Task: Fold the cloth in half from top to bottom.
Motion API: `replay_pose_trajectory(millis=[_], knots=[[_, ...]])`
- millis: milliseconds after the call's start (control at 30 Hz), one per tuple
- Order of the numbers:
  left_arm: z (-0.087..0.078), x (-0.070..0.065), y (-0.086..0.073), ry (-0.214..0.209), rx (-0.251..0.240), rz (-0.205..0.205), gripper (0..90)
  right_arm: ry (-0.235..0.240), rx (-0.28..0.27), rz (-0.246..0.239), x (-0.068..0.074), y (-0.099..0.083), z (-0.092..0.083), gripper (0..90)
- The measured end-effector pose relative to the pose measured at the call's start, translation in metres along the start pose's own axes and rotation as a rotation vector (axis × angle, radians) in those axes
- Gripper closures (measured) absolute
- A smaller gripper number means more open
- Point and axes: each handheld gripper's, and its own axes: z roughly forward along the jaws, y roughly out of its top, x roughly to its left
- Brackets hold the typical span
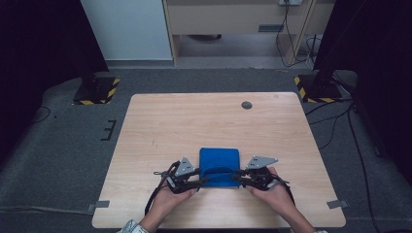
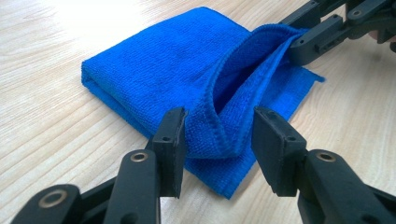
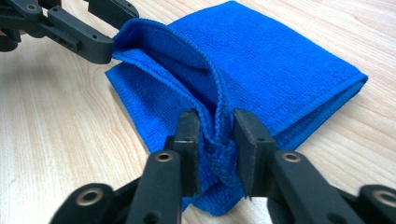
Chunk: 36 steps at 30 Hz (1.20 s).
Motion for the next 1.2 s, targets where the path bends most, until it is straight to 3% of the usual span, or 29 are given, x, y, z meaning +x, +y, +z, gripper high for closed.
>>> replay_pose_trajectory(millis=[400, 567, 700, 900, 1033, 1200], knots=[[-0.005, -0.007, -0.002, -0.021, 0.004, 0.018, 55.3, -0.023, 0.036, 0.023, 0.008, -0.001, -0.010, 41.9], [-0.009, -0.009, -0.001, -0.026, -0.008, 0.020, 55.4, -0.027, 0.030, 0.030, 0.011, 0.001, -0.015, 34.7], [-0.013, -0.008, 0.003, -0.022, -0.028, 0.014, 55.1, -0.035, -0.002, 0.041, 0.010, 0.005, -0.018, 32.3], [-0.016, 0.002, 0.013, 0.021, -0.069, -0.010, 54.8, -0.066, -0.038, 0.062, 0.004, 0.015, -0.017, 32.2], [-0.011, 0.015, 0.016, 0.056, -0.071, -0.027, 54.8, -0.085, -0.070, 0.088, -0.001, 0.025, -0.012, 31.8], [0.001, 0.026, 0.020, 0.086, -0.064, -0.040, 53.3, -0.119, -0.072, 0.101, -0.007, 0.033, 0.002, 31.3]])
